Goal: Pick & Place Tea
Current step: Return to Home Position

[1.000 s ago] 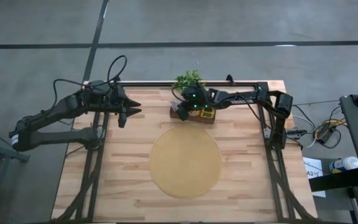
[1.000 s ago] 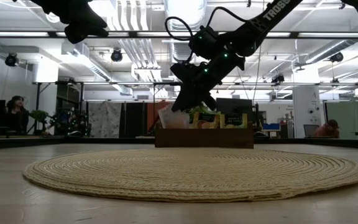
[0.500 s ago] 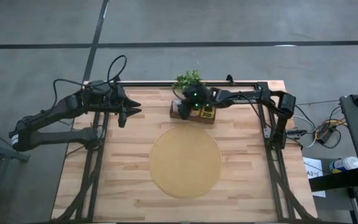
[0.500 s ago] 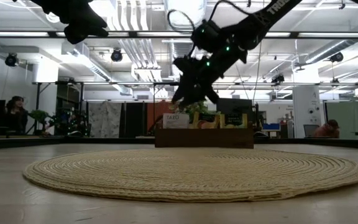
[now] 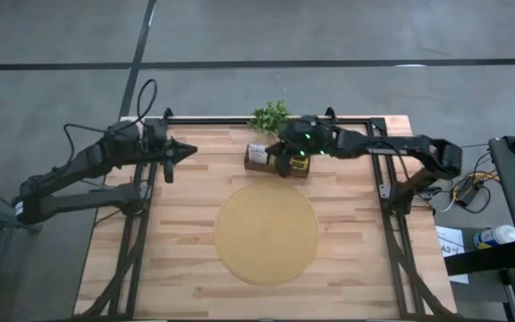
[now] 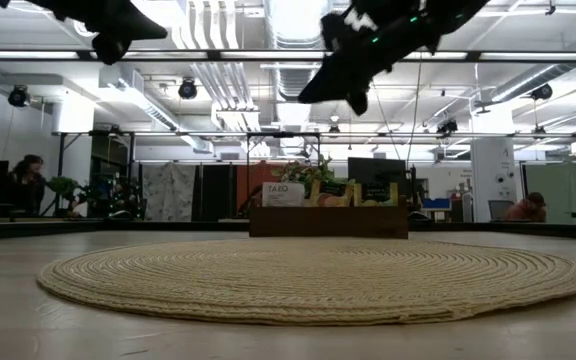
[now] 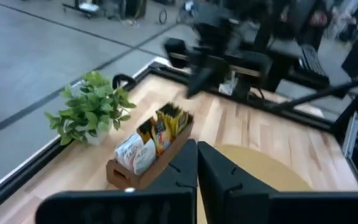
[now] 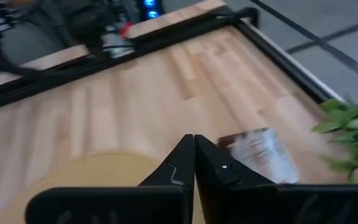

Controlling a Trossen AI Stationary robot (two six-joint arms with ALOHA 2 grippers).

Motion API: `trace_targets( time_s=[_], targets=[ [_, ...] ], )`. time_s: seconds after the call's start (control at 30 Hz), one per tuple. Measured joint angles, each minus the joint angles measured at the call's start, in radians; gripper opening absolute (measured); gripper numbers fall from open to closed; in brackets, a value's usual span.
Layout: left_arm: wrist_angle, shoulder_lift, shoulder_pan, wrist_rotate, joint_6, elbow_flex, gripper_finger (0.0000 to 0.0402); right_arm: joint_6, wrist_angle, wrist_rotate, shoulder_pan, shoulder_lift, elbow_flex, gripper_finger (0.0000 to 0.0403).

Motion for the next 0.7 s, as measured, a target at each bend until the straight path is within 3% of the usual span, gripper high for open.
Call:
trace_targets(
  time_s=[0.17, 0.37, 0.53, 0.7],
  targets=[
    [0.095, -0.085, 0.0, -0.076, -0.052, -0.099, 0.0001, 0.021, 0.126, 0.015, 0.071, -0.147, -0.156, 0.0008],
    [0.271, -0.159, -0.002, -0.137, -0.119, -0.215, 0.0001, 0.153, 0.324, 0.163, 0.165, -0.306, -0.334, 0.0008],
    [0.363, -0.193, -0.003, -0.176, -0.128, -0.318, 0.0001, 0.205, 0.33, 0.326, 0.24, -0.395, -0.425, 0.0008],
    [0.424, -0.208, -0.003, -0.2, -0.127, -0.395, 0.0001, 0.268, 0.333, 0.341, 0.267, -0.442, -0.478, 0.0008]
  ],
)
